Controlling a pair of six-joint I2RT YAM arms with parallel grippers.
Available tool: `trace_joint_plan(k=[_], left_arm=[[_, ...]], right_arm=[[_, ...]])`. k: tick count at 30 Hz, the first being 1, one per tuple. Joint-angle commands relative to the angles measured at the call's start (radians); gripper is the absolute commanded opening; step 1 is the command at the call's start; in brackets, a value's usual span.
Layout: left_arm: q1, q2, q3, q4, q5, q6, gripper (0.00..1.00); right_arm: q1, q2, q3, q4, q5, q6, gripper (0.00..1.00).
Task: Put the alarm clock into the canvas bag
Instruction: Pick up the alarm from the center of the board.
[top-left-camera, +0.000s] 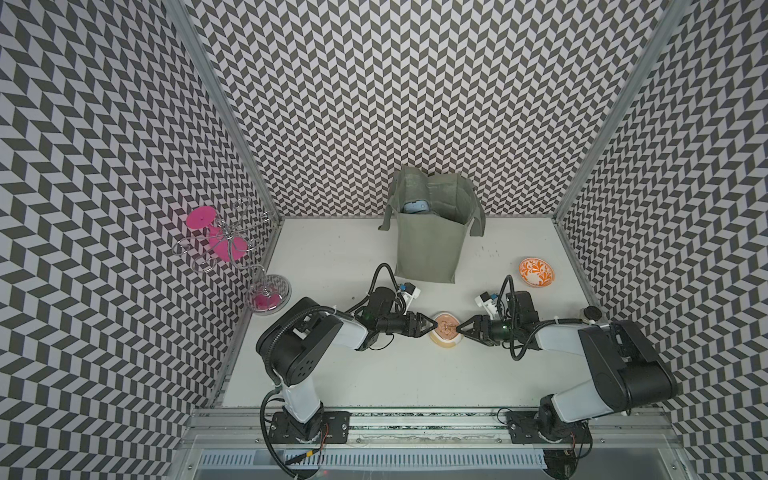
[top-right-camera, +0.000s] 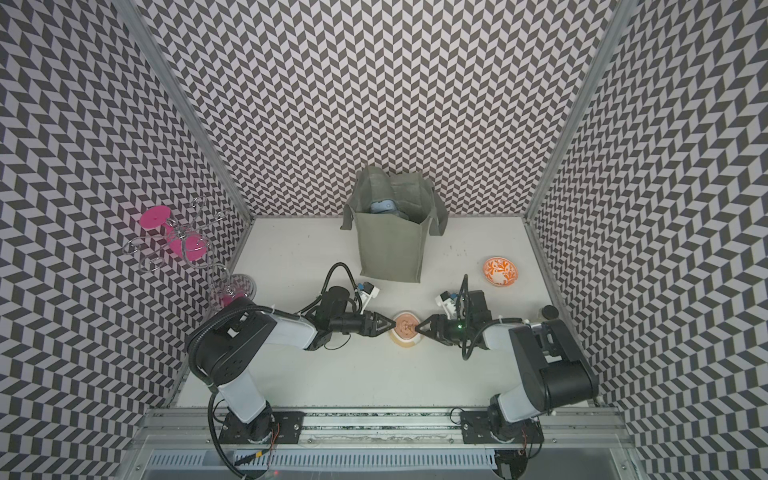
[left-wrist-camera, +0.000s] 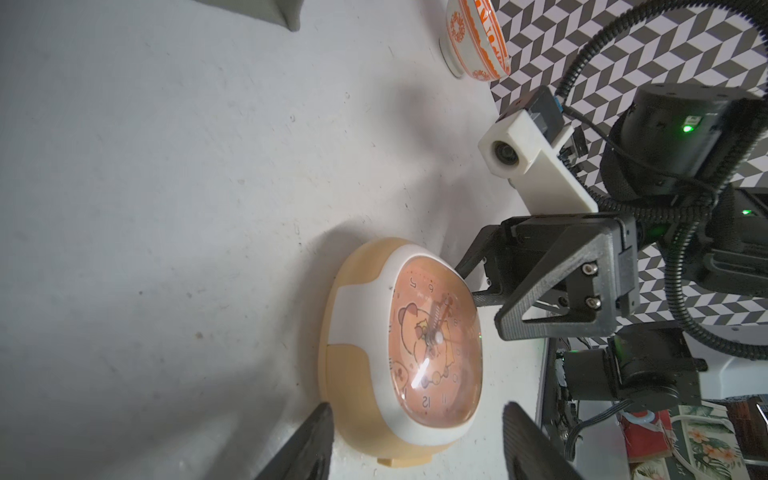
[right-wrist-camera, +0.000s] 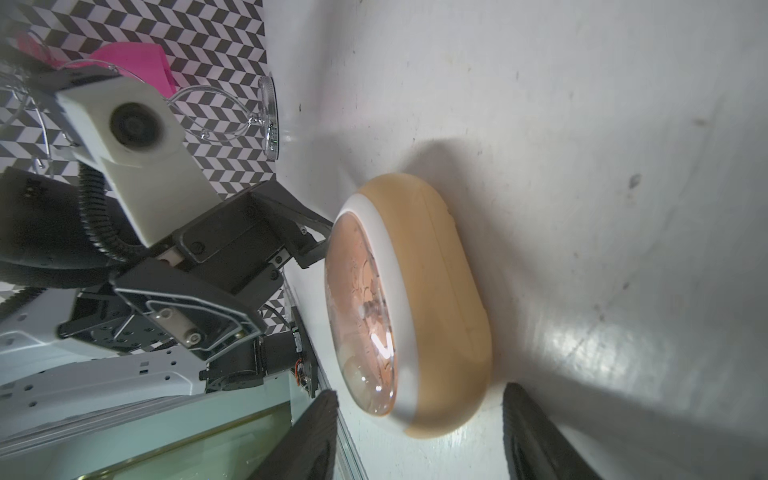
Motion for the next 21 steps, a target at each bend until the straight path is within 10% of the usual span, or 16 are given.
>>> trace_joint_plan(k=[1, 21], left_arm=[[0.017, 0.034, 0.022, 0.05, 0.035, 0.008, 0.6], [0.033, 0.157, 0.047, 0.051, 0.064, 0.028, 0.43]], right_arm=[[0.001, 0.049, -0.029, 0.097, -0.035, 0.051, 0.61], [0.079, 0.13, -0.041, 0.516, -0.09, 0.361, 0.58]])
